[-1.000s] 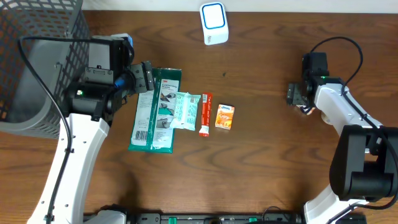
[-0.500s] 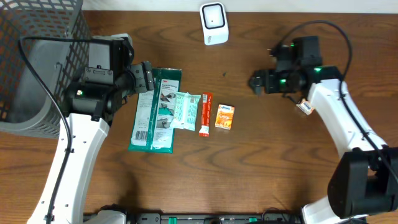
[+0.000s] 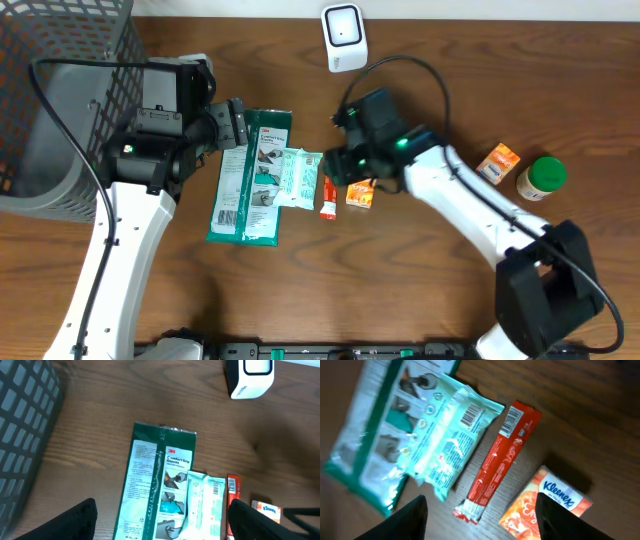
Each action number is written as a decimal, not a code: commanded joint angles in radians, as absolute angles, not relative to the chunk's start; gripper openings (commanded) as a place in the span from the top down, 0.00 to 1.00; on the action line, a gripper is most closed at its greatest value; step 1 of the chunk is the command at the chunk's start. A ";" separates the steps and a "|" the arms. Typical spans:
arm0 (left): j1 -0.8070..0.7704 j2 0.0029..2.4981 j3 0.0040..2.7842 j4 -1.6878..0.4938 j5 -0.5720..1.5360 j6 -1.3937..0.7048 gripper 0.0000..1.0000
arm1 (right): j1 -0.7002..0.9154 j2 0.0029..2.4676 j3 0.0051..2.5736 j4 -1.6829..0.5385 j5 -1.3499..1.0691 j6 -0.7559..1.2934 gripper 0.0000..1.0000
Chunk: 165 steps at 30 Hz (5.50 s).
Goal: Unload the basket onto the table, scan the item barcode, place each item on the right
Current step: 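Move the right gripper back to the second orange tissue pack, then grasp the second Kleenex tissue pack with the right gripper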
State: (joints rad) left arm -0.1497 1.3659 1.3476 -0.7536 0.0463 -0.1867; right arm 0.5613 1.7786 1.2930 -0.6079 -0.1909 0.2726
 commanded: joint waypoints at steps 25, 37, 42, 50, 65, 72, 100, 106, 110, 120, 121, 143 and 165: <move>-0.150 1.367 1.346 -0.755 0.041 -0.193 0.16 | 0.732 1.872 1.228 -0.597 0.293 0.479 0.52; -0.150 1.366 1.346 -0.755 0.042 -0.193 0.16 | 0.733 1.911 1.213 -0.585 0.299 0.509 0.58; -0.150 1.367 1.346 -0.755 0.041 -0.193 0.16 | 0.733 1.946 1.213 -0.590 0.340 0.508 0.56; -0.150 1.367 1.346 -0.755 0.041 -0.193 0.16 | 0.732 1.943 1.214 -0.667 0.548 0.508 0.64; -0.150 1.367 1.346 -0.755 0.041 -0.193 0.16 | 0.732 1.930 1.243 -0.693 0.414 0.525 0.58; -0.150 1.367 1.346 -0.755 0.041 -0.193 0.16 | 0.725 1.930 1.243 -0.719 0.416 0.524 0.57; -0.150 1.367 1.346 -0.755 0.041 -0.193 0.16 | 0.725 1.930 1.243 -0.680 0.421 0.453 0.55; -0.150 1.367 1.346 -0.755 0.041 -0.193 0.16 | 0.725 1.930 1.243 -0.686 0.419 0.472 0.56; -0.150 1.367 1.346 -0.755 0.041 -0.193 0.16 | 0.725 1.927 1.243 -0.745 0.445 0.372 0.54; -0.150 1.367 1.346 -0.755 0.041 -0.193 0.16 | 0.725 1.907 1.243 -0.810 0.566 0.369 0.47; -0.150 1.367 1.346 -0.755 0.041 -0.193 0.16 | 0.725 1.907 1.243 -0.800 0.543 0.369 0.47; -0.150 1.367 1.346 -0.755 0.041 -0.193 0.16 | 0.725 1.917 1.242 -0.709 0.447 0.366 0.59; -0.150 1.367 1.346 -0.755 0.041 -0.193 0.16 | 0.727 1.917 1.162 -0.665 0.463 0.358 0.73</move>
